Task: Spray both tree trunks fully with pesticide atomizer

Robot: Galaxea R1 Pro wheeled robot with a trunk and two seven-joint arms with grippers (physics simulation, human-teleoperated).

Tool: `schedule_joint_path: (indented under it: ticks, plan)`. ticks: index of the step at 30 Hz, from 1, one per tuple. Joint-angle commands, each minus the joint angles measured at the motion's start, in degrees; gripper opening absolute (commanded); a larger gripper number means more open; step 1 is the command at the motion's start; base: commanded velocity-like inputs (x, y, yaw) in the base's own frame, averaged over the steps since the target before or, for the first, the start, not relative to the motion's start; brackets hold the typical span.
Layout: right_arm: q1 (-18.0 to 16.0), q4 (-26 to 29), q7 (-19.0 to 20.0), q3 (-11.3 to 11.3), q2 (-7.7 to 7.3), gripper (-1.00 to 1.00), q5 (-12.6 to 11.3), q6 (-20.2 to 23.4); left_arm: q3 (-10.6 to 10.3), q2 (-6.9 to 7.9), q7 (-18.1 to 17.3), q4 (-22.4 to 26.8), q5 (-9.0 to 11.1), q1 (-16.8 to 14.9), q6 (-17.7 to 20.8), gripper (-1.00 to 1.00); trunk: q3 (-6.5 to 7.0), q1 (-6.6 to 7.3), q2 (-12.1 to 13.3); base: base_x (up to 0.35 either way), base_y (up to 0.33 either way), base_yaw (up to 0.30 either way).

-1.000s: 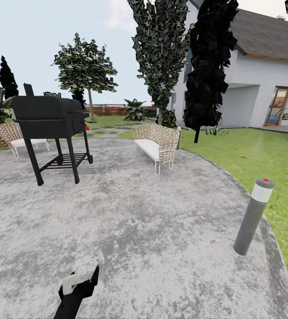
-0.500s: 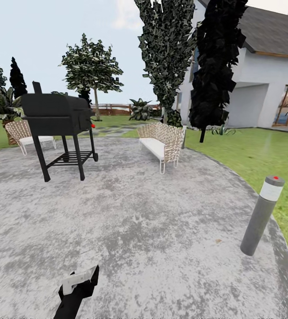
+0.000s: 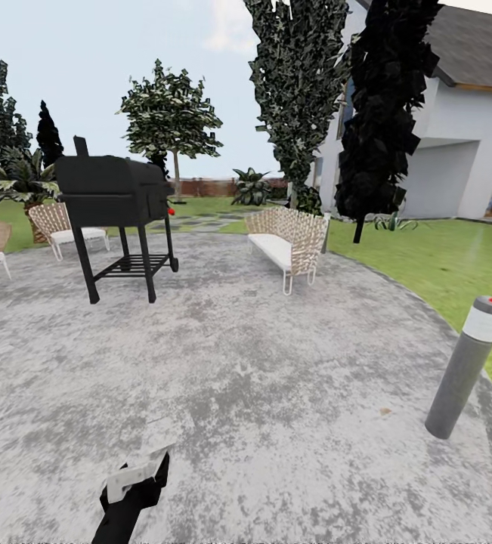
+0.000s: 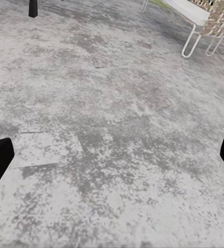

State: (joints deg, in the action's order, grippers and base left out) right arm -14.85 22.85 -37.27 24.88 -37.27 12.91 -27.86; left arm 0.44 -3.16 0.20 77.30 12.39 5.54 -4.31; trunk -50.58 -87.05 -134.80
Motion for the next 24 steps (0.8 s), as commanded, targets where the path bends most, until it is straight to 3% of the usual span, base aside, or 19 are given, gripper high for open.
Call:
schedule_joint_path:
  ticks: [1,11,17,24]
  plan:
    - [0.00,0.00,0.00,-0.01,0.00,1.00,0.01,0.00,0.00,0.00,-0.01,0.01,0.00,0.00,0.00,1.00,-0.18,-0.23,-0.42,0.000,0.000,0.015]
    - [0.00,0.00,0.00,0.00,0.01,1.00,0.09,0.00,0.00,0.00,-0.02,0.04,0.00,0.00,0.00,1.00,-1.98,-2.42,-4.43,0.000,0.000,0.015]
    - [0.00,0.00,0.00,-0.01,0.01,1.00,0.10,0.00,0.00,0.00,-0.01,0.04,0.00,-0.01,-0.08,1.00,-2.99,-3.74,-6.83,0.000,0.000,0.192]
    - [0.00,0.00,0.00,0.00,0.01,1.00,0.12,0.00,0.00,0.00,0.05,0.04,0.00,0.00,-1.13,1.00,-2.97,-3.74,-6.83,0.000,0.000,0.055]
